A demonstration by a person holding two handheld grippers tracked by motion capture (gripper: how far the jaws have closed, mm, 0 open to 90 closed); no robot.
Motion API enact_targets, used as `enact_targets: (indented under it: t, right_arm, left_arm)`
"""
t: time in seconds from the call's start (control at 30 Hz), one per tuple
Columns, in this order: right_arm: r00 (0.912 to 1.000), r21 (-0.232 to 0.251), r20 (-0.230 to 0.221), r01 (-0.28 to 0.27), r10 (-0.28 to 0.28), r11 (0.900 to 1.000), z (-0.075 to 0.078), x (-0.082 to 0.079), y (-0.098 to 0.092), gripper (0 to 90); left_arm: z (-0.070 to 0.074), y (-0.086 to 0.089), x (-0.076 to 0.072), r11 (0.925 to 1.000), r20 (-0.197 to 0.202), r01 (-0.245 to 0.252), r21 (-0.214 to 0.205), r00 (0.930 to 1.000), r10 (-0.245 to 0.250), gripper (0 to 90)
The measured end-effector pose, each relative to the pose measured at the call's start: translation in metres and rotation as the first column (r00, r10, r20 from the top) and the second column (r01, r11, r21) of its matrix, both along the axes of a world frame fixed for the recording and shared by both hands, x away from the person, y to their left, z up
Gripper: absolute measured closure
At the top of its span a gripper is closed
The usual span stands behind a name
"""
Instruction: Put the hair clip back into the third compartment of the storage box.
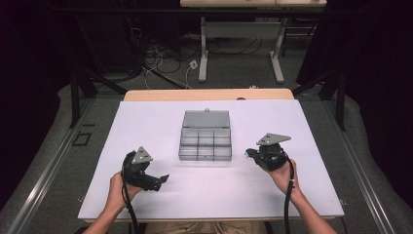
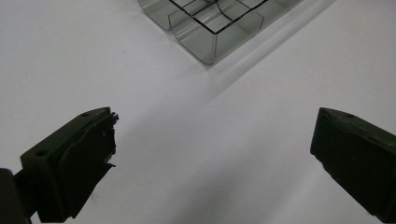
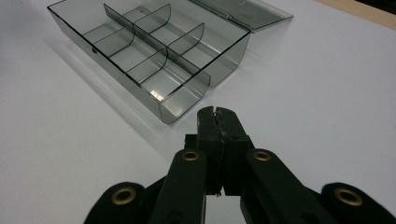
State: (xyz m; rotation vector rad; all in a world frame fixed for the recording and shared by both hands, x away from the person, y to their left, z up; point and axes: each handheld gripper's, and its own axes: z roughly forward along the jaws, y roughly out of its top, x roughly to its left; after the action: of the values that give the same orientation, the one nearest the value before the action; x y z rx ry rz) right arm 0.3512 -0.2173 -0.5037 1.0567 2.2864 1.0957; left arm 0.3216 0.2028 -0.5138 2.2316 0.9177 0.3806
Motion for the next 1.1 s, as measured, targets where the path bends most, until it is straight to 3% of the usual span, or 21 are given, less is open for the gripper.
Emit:
enact_targets:
  t: [0.67, 1.1]
  right_arm:
    - [0.9965, 0.031, 0.079, 0.022, -0.025, 0.9993, 0.018, 0.001, 0.006, 89.9]
    - [0.9941, 0.035, 0.105, 0.024, -0.028, 0.9991, 0.022, 0.007, 0.010, 89.9]
  left_arm:
    - [-0.002, -0.001, 0.001, 0.9999, 0.006, -0.009, -0.009, 0.9999, 0.009, 0.0]
    - [-0.001, -0.001, 0.001, 0.9999, 0.012, -0.013, -0.009, 0.9998, 0.014, 0.0]
